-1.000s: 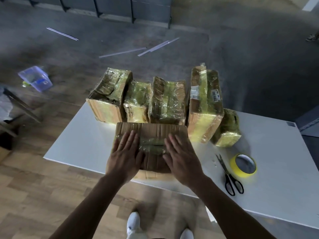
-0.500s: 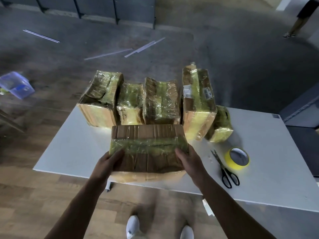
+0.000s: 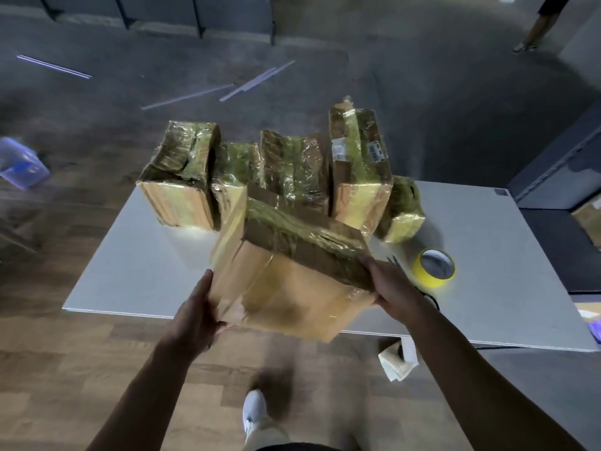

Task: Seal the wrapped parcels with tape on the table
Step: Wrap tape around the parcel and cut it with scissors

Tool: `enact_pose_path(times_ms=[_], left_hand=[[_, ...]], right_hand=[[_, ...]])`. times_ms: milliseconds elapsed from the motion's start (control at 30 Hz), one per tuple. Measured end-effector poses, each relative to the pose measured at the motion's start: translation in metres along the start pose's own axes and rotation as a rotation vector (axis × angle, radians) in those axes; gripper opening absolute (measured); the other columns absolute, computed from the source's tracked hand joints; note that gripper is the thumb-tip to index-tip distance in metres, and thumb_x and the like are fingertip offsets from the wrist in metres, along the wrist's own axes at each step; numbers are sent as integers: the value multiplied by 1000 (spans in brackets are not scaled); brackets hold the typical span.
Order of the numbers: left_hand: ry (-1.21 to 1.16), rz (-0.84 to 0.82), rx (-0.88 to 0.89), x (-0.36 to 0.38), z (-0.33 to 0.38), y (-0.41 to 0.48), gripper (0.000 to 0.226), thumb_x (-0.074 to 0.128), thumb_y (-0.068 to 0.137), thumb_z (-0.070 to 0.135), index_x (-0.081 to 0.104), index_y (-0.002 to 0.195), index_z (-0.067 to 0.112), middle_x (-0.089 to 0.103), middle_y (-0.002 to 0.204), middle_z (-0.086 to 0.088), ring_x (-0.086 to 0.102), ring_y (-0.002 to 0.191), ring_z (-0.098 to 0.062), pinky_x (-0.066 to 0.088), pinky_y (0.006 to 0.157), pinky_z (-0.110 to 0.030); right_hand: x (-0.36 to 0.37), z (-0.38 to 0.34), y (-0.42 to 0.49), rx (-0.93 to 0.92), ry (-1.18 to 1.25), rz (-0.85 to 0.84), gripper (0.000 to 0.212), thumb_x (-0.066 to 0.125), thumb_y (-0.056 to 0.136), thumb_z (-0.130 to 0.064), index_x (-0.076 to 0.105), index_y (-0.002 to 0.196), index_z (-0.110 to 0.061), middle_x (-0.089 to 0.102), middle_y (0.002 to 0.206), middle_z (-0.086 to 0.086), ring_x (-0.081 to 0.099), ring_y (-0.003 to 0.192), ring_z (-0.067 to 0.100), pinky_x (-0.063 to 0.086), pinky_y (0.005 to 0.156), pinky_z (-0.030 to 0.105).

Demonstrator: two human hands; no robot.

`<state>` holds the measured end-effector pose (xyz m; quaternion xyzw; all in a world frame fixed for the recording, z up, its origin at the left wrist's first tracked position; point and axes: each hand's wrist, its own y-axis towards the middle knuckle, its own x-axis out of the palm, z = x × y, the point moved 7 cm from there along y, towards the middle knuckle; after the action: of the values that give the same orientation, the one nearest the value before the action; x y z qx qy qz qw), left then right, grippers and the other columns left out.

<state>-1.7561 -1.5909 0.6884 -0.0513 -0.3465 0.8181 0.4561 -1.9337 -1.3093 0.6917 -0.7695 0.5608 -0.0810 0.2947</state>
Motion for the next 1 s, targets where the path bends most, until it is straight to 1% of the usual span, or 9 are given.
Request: enact_pose_path(times_ms=[167, 300, 400, 467, 533, 667, 767, 867, 1000], left_hand=[[46, 43, 75, 47, 2, -32, 45, 46, 95, 50, 61, 113, 12, 70, 100, -14, 66, 89, -27, 54, 65, -36], [166, 170, 69, 81, 7, -56, 41, 53, 92, 52, 60, 102, 13, 64, 99, -7, 60, 88, -25, 49, 73, -40], [293, 198, 106, 118, 14, -72, 40, 52, 92, 51, 62, 86, 13, 64, 85, -8, 59, 78, -25, 46, 71, -35], [349, 220, 128, 140, 18, -82, 40, 51, 93, 51, 62, 83, 13, 64, 79, -6, 58, 73, -23, 43, 67, -32], [342, 145, 137, 163, 20, -89, 46, 48, 92, 58, 64, 92, 14, 66, 85, -5, 59, 77, -23, 43, 67, -31], [446, -97, 335, 223, 13, -101, 68, 48, 80, 76, 54, 130, 30, 60, 128, 5, 57, 109, -16, 46, 78, -33], [911, -54, 669, 270, 2, -100, 94, 65, 79, 62, 18, 153, 28, 36, 152, 0, 42, 131, -23, 42, 102, -41], [938, -87, 610, 292, -24, -79, 101, 73, 73, 57, 17, 152, 29, 39, 150, -2, 41, 132, -24, 38, 108, -45], [779, -219, 505, 312, -37, -59, 56, 73, 81, 41, 39, 126, 34, 63, 110, 11, 60, 90, 7, 47, 68, -7]], right_hand=[[-48, -19, -26, -337, -514, 249, 34, 47, 99, -29, 64, 104, 0, 65, 100, 23, 59, 97, 37, 40, 75, 36], [-61, -13, -54, -515, -490, 62, 61, 30, 99, -52, 64, 109, -2, 64, 114, 15, 53, 113, 31, 34, 100, 36], [-74, 2, -76, -517, -323, -211, 27, 39, 104, -22, 46, 130, -15, 51, 120, -14, 48, 124, 4, 33, 101, 11], [-90, 18, -84, -584, -268, -333, 55, 60, 94, -25, 28, 139, -26, 41, 133, -27, 36, 123, -20, 28, 98, 3], [-108, 39, -79, -546, -282, -295, 87, 75, 78, -39, 25, 148, -33, 44, 142, -21, 41, 126, -7, 36, 100, 14], [-146, 46, -84, -397, -36, -140, 37, 70, 79, -40, 61, 112, -26, 68, 86, -14, 61, 81, 7, 47, 66, 11], [-169, 58, -81, -311, 100, -52, 13, 55, 96, -33, 62, 103, -24, 67, 90, -17, 62, 82, -13, 43, 67, 2], [-186, 57, -82, -311, 67, 27, 35, 52, 93, -48, 69, 103, -19, 71, 106, -7, 61, 109, 3, 47, 91, 17], [-208, 38, -77, -324, 34, 162, 55, 45, 96, -46, 67, 105, 4, 70, 104, 10, 64, 97, 19, 50, 89, 43]])
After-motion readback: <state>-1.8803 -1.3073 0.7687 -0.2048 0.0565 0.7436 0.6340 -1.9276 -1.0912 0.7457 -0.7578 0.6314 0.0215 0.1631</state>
